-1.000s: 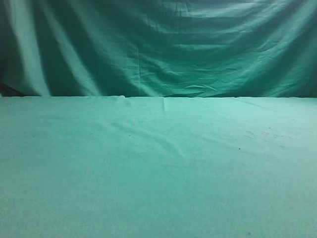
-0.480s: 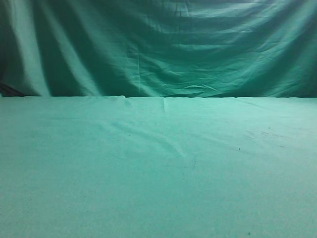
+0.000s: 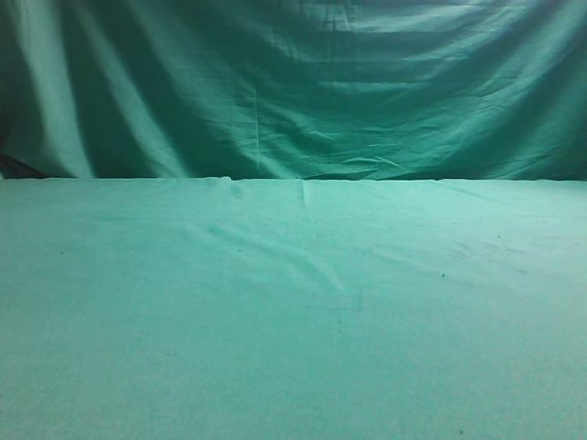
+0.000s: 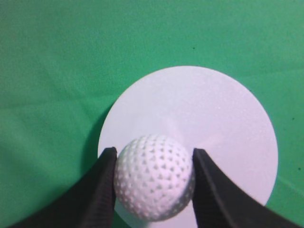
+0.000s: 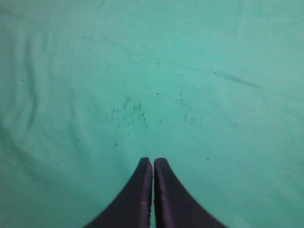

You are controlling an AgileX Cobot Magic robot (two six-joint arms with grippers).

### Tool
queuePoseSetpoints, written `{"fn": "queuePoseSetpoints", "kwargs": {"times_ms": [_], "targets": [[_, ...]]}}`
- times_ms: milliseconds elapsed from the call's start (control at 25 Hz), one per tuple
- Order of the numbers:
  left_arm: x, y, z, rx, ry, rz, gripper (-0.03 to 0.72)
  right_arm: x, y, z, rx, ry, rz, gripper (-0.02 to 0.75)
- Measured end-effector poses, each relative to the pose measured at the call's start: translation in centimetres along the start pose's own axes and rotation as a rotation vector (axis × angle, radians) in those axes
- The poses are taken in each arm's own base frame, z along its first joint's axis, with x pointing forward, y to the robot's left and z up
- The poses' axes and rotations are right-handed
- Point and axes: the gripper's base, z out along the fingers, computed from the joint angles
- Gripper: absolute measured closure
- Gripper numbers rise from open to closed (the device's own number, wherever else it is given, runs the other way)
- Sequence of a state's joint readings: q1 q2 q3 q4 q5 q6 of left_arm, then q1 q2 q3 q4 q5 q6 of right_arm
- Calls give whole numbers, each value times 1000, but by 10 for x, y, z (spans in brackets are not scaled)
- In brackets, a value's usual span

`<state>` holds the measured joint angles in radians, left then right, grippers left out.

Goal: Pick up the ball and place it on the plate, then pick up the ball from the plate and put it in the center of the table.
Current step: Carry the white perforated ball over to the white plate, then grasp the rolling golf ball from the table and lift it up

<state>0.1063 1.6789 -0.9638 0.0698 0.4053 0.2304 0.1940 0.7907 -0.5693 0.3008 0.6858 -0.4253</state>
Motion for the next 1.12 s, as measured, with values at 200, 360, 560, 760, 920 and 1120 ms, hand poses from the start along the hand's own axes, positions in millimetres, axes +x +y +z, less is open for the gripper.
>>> {"fn": "queuePoseSetpoints", "kwargs": {"times_ms": [200, 360, 560, 760, 920, 1120], "targets": [[-1, 0, 0, 1, -13, -10, 368, 0, 1, 0, -11, -5, 15, 738], [-1, -1, 0, 7, -16, -26, 227, -1, 1, 0, -14, -6, 18, 738], [-6, -1, -3, 32, -8, -78, 45, -1, 2, 0, -18, -8, 24, 738], [-37, 1, -24, 84, -17, -139, 143, -1, 2, 0, -20, -7, 19, 738], [-66, -13, -45, 145, -47, -105, 134, -1, 2, 0, -22, -6, -5, 738], [-89, -39, -68, 211, -69, -26, 160, -9, 3, -7, -27, -19, -24, 738]]}}
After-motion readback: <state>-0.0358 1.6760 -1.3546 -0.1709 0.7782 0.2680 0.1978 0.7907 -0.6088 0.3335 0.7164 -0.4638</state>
